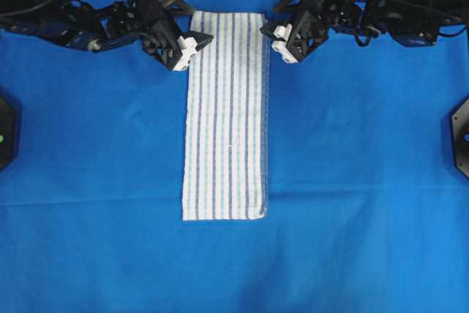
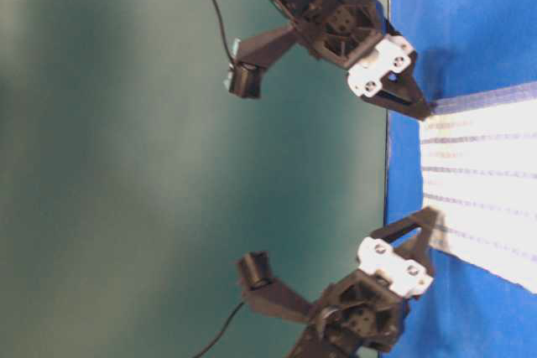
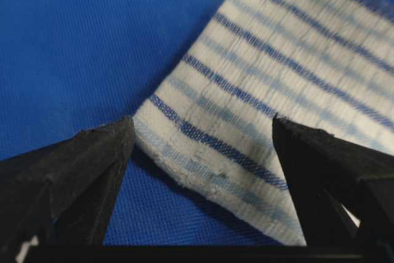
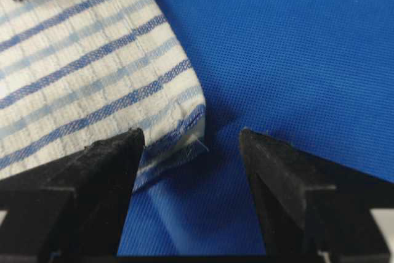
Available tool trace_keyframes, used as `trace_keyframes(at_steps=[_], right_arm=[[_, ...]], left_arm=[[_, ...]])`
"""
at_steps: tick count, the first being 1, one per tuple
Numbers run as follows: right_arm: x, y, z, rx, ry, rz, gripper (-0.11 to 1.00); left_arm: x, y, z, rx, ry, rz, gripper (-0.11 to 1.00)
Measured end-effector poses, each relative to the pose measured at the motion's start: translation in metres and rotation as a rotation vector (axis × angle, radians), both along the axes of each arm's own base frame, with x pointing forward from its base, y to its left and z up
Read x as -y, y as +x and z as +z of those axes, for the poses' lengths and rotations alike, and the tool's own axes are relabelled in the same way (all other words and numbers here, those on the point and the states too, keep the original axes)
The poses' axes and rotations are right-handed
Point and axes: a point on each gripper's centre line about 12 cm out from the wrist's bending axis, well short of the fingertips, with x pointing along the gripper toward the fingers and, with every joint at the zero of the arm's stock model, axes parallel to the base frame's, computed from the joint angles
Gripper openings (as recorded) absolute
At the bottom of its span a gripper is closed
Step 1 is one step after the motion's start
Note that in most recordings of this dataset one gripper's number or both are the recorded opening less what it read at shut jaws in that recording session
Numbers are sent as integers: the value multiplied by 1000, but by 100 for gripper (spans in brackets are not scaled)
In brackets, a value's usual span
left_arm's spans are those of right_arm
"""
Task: Fold the blue towel.
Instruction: 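Move both grippers to the strip's top corners and pinch them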
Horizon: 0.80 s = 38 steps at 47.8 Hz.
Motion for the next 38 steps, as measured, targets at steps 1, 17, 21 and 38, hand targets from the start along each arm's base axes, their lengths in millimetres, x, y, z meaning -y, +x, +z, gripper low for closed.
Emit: trace_keyframes(at_steps=[1, 17, 21, 38], right_arm=[[0, 1, -2, -4, 2, 0, 65], [3, 6, -10, -14, 7, 1, 52], [1, 7, -11, -18, 5, 13, 30], [-3, 10, -10, -17, -2, 32, 7]], left_arm=[[-1, 0, -2, -1, -1, 2, 88], [-7, 2, -10, -7, 1, 11, 64], [-8, 1, -10, -10, -1, 14, 38], [-3, 2, -11, -13, -2, 3, 5]])
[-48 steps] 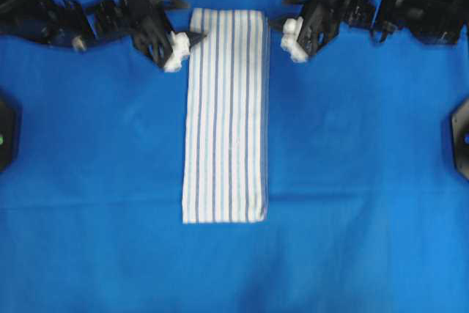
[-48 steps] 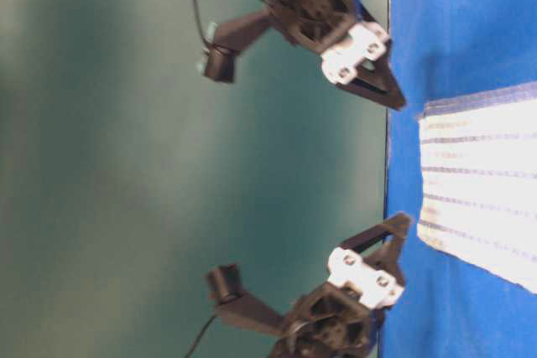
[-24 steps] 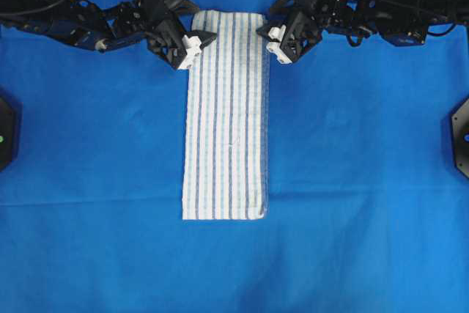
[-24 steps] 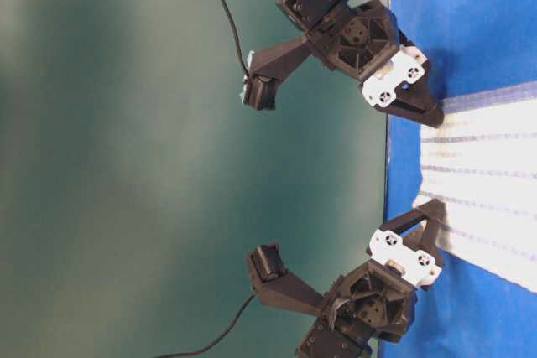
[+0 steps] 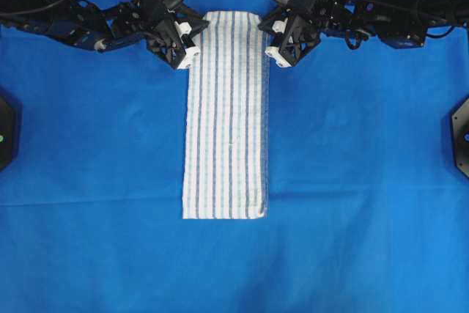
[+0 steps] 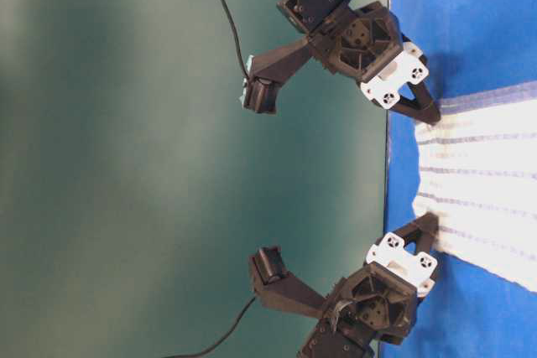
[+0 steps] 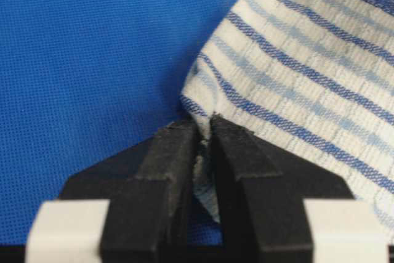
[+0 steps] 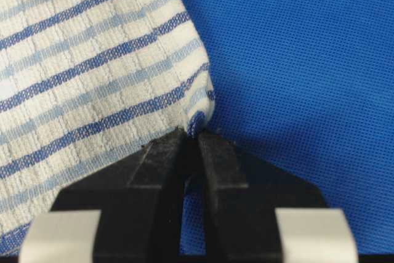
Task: Fold the blue towel.
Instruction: 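Move both grippers to the strip's top corners and pinch them, then fold the top end down over the bottom half of the strip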
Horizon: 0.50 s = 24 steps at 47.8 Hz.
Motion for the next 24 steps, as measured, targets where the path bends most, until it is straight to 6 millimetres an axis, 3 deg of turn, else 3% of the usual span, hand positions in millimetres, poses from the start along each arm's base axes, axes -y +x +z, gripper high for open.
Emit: trace_keyframes(at_steps=[24], right_arm=[[3, 0, 25, 49, -29, -5, 7]], left_arm=[[-1, 2, 19, -10, 73, -50, 5]])
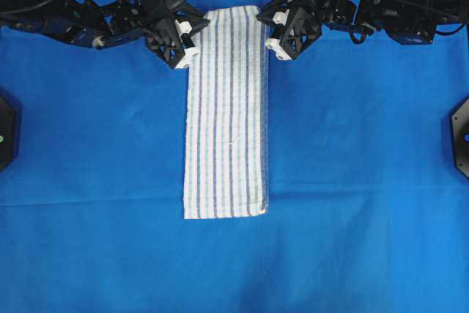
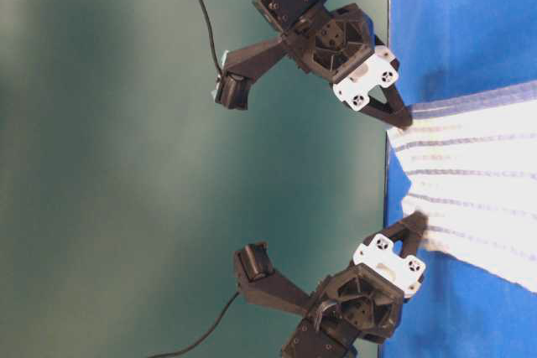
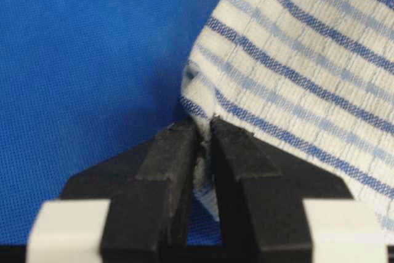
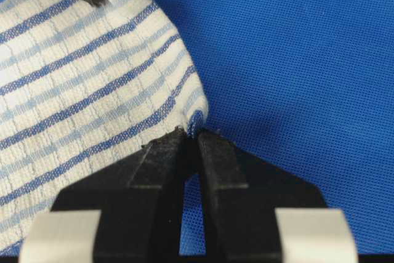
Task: Fold the blue towel.
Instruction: 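Fold the top end down over the bottom half of the strip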
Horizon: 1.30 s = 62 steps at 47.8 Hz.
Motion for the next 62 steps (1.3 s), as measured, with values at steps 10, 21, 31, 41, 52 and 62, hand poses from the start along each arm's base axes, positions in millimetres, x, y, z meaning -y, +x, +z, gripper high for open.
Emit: trace_keyframes(at_steps=[10, 21, 31, 41, 52, 62], right_arm=[[-6, -1, 3, 4, 2, 8, 7], [-39, -2, 23, 38, -9, 76, 7], [-82, -5, 38, 64, -14, 175, 7], [-134, -9, 40, 62, 1, 298, 7], [-181, -9, 35, 43, 35, 403, 7], [-214, -9, 34, 36, 53, 479, 7]], left_arm=[[5, -4, 11, 16, 8, -6, 5], [32, -8, 27, 40, 16, -65, 5], [75, -11, 41, 64, 14, -166, 5], [135, -14, 50, 67, -5, -321, 5], [190, -13, 47, 38, -50, -462, 5], [223, -16, 45, 26, -67, -551, 5]])
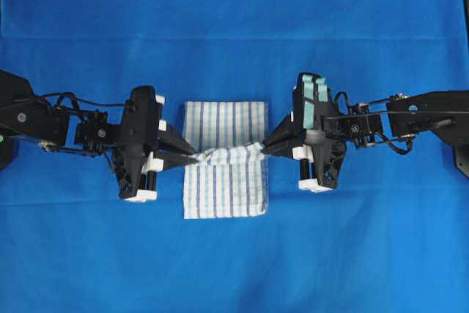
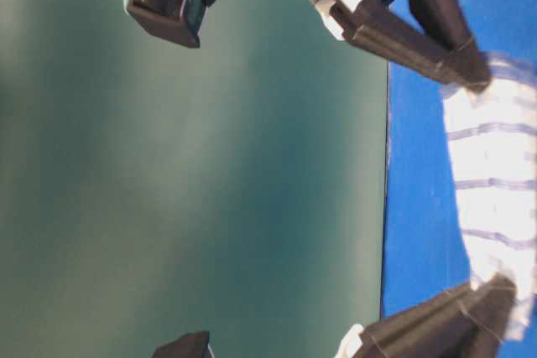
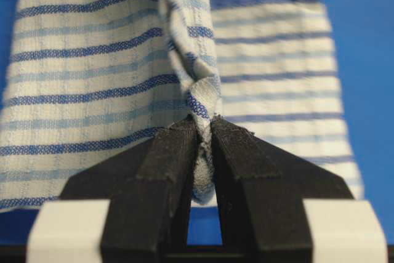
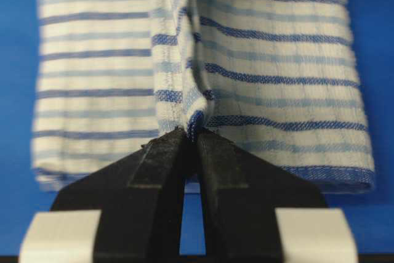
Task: Fold the blue towel.
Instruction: 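Fold the top end down over the bottom half of the strip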
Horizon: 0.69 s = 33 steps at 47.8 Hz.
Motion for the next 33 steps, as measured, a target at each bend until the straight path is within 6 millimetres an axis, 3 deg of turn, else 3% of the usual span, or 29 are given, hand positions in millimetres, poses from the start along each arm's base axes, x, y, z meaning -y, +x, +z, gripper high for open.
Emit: trace_keyframes(at_steps=[10, 33], right_arm=[[-19, -2, -1, -7, 7, 46, 7], [-32, 3, -14, -49, 3, 76, 7]], left_arm=[[12, -1, -1, -2, -1, -34, 5], [23, 3, -8, -26, -30, -41, 5]])
